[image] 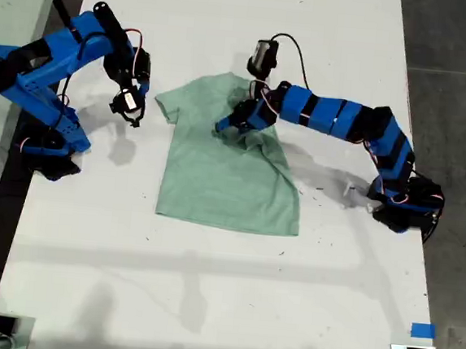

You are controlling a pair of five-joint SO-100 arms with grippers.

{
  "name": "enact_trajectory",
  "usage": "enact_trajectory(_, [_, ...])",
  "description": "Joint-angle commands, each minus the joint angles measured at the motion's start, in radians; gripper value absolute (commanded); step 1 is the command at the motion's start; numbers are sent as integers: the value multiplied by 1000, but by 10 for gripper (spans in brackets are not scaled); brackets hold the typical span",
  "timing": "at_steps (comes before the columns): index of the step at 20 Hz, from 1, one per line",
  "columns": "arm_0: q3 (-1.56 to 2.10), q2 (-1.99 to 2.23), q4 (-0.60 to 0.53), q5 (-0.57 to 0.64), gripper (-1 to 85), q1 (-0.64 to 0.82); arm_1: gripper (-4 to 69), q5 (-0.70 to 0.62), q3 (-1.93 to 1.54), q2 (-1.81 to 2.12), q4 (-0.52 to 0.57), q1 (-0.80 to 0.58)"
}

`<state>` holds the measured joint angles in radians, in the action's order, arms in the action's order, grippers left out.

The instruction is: Fold tshirt

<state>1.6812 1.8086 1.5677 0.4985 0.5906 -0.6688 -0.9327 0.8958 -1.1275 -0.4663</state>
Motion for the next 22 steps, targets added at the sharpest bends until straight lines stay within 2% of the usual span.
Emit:
enact_trajectory(1, [-25, 14, 5, -11, 0, -25, 215, -18, 46, 255, -132, -17])
enact_trajectory(5, [-31, 23, 12, -11, 1, -28, 186, -51, -117, 588, -282, -17])
enact_trajectory(8, [-51, 25, 21, -12, 1, -26, 177, -46, -258, 744, -339, -18])
enact_trajectory(9, [-61, 18, 25, -12, 1, -21, 175, -38, -316, 790, -337, -18])
enact_trajectory(10, [-75, 8, 28, -6, 38, -18, 173, -28, -370, 830, -333, -15])
enact_trajectory(12, [-114, -18, 26, 20, 237, -17, 173, -2, -476, 913, -307, -3])
enact_trajectory(14, [-164, -43, 23, 61, 315, -17, 174, 17, -563, 991, -285, 3])
enact_trajectory(18, [-230, -123, 9, 101, 328, 11, 177, 51, -704, 1134, -245, 5])
enact_trajectory(22, [-199, -245, -92, 141, 322, 52, 177, 57, -756, 1192, -245, 12])
